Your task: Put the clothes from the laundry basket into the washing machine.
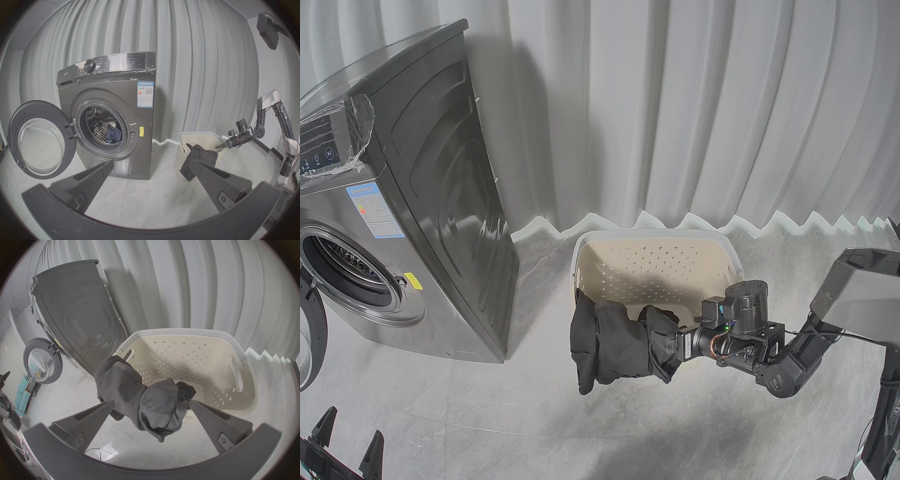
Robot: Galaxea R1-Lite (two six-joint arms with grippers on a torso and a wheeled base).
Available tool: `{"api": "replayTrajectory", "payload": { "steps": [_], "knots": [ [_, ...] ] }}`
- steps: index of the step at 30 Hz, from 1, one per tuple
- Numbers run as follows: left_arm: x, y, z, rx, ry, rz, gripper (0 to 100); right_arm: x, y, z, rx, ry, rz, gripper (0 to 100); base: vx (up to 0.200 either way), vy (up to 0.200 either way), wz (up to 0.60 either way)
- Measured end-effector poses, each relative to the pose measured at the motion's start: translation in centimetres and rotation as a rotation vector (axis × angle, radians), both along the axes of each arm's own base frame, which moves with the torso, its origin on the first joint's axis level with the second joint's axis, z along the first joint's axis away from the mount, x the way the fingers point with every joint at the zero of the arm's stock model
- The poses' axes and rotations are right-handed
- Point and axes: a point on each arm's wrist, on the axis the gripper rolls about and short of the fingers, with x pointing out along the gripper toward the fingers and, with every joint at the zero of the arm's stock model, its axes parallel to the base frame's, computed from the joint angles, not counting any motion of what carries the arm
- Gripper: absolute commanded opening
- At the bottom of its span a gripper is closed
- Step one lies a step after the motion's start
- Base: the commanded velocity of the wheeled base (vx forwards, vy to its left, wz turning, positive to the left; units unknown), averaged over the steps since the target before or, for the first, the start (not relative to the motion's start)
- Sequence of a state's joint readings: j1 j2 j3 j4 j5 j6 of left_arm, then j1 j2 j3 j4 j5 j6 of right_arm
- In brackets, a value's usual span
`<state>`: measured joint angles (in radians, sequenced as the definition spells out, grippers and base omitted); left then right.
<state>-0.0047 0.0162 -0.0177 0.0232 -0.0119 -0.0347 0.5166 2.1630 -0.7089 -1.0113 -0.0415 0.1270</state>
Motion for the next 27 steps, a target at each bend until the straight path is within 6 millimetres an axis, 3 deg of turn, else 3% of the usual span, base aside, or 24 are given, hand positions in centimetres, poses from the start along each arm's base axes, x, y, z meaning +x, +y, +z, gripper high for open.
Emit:
{"api": "replayTrajectory", "payload": {
  "steps": [12,27],
  "knots": [
    [0.0,0.0,0.0,0.000,0.000,0.000,100,3.0,0.5,-3.0,-0.009,0.015,-0.027,100,0.000,0.000,0.00],
    [0.0,0.0,0.0,0.000,0.000,0.000,100,4.6,1.1,-4.8,-0.012,0.015,-0.030,100,0.000,0.000,0.00]
  ]
}}
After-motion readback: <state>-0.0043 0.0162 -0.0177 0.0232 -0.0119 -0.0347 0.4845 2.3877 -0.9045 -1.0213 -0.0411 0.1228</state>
